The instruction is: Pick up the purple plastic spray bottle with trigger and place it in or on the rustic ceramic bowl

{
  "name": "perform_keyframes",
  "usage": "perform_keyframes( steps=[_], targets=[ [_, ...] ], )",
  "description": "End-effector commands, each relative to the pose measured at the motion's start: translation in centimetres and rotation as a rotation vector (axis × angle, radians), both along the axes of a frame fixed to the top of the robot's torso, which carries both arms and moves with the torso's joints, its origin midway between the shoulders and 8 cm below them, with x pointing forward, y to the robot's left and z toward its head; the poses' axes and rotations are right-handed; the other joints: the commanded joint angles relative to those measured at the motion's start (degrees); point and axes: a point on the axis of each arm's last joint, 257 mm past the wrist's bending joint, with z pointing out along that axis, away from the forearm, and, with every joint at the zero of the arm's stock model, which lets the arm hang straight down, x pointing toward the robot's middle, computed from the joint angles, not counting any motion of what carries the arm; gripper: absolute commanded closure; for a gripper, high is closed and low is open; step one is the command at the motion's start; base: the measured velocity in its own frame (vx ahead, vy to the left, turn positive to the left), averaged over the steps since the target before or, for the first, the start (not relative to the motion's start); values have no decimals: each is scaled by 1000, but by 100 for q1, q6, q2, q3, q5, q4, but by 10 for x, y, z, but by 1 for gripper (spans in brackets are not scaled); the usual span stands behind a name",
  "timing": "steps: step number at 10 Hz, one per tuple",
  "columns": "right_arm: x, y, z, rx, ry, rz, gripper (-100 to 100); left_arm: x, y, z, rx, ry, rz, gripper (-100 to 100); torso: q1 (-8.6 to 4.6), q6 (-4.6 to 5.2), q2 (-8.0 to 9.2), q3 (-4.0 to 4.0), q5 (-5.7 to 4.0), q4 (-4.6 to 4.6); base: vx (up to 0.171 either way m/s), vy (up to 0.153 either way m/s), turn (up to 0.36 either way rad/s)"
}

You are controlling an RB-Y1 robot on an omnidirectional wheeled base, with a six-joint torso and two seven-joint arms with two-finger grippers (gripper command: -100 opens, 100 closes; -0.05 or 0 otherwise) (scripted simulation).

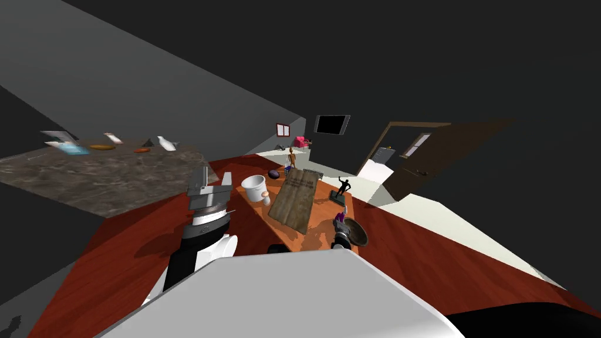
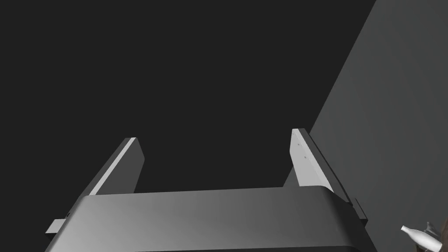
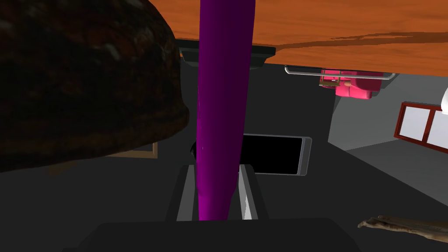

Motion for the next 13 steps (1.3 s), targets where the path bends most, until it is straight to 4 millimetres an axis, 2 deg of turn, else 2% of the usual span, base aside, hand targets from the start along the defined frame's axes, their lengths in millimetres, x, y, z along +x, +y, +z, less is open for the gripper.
perform_keyframes(
  steps=[1, 2, 3, 5, 6, 8, 9, 10, 11, 12, 13],
  targets=[
    [-5, -23, -3, -4, 1, -43, 100, 0, 0, 0, 0, 0, 0, 0, 0, 0, 0, 0, 0, 0, -154, -12, 426],
    [-8, -25, -7, -7, 12, -45, 100, 0, 0, 0, 0, 0, 0, 0, 0, -6, -8, -4, -4, -1, -64, -6, 122],
    [-19, -63, -6, -9, 10, -126, 100, 0, 0, 0, 0, 0, 0, 0, -3, 10, -32, -20, -5, -13, -110, 47, 386],
    [-22, -65, -9, -11, 19, -128, 100, 0, 0, 0, 0, 0, 0, 0, 2, 9, -21, -16, -6, -15, -91, 35, 235],
    [-33, -101, -4, -10, 6, -209, 100, 0, 0, 0, 0, 0, 0, 0, -9, 22, -36, -26, -5, -20, -120, 45, 346],
    [-38, -104, -9, -14, 21, -214, 100, 0, 0, 0, 0, 0, 0, 0, -8, 20, -15, -15, -5, -16, -97, 33, 243],
    [-49, -139, -2, -12, 2, -296, 100, 0, 0, 0, 0, 0, 0, 0, -18, 29, -31, -24, -7, -21, -126, 59, 359],
    [-55, -141, -6, -16, 18, -302, 100, 0, 0, 0, 0, 0, 0, 0, -17, 24, -18, -18, -7, -19, -126, 49, 382],
    [-72, -173, -3, -22, 15, -378, 100, 0, 0, 0, 0, 0, 0, 0, -19, 28, -15, -14, -5, -16, -136, 65, 429],
    [-74, -176, -2, -16, 11, -392, 100, 0, 0, 0, 0, 0, 0, 0, -15, 34, -3, -11, -7, -19, -132, 58, 451],
    [-91, -205, 2, -25, 6, -461, 100, 0, 0, 0, 0, 0, 0, 0, -18, 26, -6, -9, -5, -13, -158, 123, 447]
  ],
)
